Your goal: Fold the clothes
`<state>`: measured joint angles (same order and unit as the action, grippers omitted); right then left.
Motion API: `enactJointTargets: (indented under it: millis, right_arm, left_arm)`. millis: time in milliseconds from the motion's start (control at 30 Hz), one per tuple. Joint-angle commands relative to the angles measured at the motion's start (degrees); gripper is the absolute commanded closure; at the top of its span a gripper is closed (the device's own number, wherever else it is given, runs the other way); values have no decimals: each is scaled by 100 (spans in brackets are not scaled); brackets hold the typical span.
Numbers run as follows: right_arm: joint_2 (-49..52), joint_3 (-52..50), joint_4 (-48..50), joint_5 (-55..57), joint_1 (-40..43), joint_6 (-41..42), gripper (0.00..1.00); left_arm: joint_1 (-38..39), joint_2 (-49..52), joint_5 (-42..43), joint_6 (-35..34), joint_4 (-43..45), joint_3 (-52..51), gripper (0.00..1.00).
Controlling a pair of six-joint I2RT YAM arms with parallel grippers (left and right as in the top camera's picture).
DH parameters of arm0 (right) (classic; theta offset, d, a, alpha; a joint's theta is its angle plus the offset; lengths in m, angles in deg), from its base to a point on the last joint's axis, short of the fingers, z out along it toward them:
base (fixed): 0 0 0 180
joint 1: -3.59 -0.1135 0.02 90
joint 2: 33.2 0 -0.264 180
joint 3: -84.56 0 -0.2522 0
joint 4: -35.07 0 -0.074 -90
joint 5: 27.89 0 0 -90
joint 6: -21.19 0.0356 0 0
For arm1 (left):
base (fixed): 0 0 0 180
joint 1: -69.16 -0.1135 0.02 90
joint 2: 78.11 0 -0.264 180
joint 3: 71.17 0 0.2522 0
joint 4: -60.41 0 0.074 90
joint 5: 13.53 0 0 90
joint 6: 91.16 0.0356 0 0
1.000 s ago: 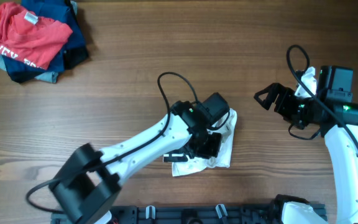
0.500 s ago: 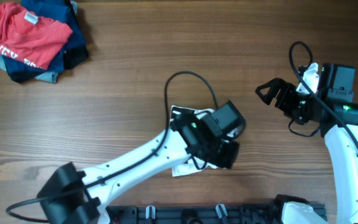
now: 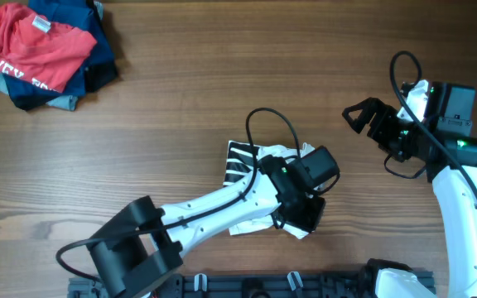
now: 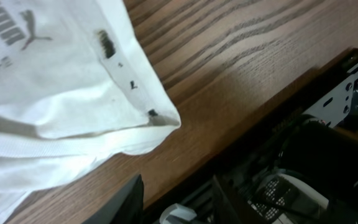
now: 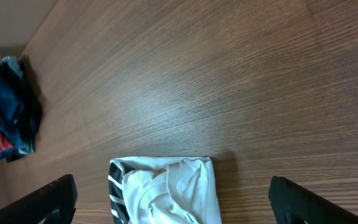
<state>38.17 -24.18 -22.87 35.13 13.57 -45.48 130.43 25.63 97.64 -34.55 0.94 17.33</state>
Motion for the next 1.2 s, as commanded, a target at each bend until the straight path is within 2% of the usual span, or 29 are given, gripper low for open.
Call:
enactJointTargets:
  millis: [0, 67, 133, 200, 333, 500, 733, 867, 900, 1000, 1100, 1167]
  right_arm:
    - [44, 15, -11, -208, 20, -96, 4]
    - [52, 15, -358, -203, -26, -402, 8]
    - [125, 15, -544, -201, -186, -573, 8]
    - [358, 13, -640, -203, -529, -579, 8]
    - [925, 13, -483, -203, -1292, -505, 11]
    - [1790, 15, -140, 210, -1989, 245, 15]
    - [2302, 15, 72, 579, -2009, 382, 34]
    - [2304, 15, 129, 581, -2009, 389, 55]
    - [2304, 15, 114, 621, -2009, 439, 62]
    - [2304, 15, 63, 883, -2009, 575, 71]
    - [2304, 15, 39, 907, -2004, 560, 91]
    - [2302, 68, -79, 1113, -1930, 680, 96]
  left_arm:
    - [-354, -949, -544, -11, -520, 426, 50]
    - [-1056, -1744, -1132, -216, -1047, 511, 27]
    - [-1526, -2063, -1187, -361, -1283, 511, 26]
    - [-2090, -2273, -1187, -463, -1508, 509, 11]
    - [-2684, -2225, -1193, -459, -1971, 509, 0]
    - [-3010, -1965, -1668, -459, -2651, 498, 0]
    - [-3032, -1930, -1681, -459, -2804, 498, 0]
    - [-3032, -1930, -1679, -459, -2806, 498, 0]
    - [-3032, -1930, -1679, -459, -2806, 498, 0]
    - [-3032, -1930, -1679, -457, -2809, 498, 0]
    - [-3032, -1930, -1679, -457, -2806, 498, 0]
    - [-3032, -1930, -1681, -452, -2809, 498, 0]
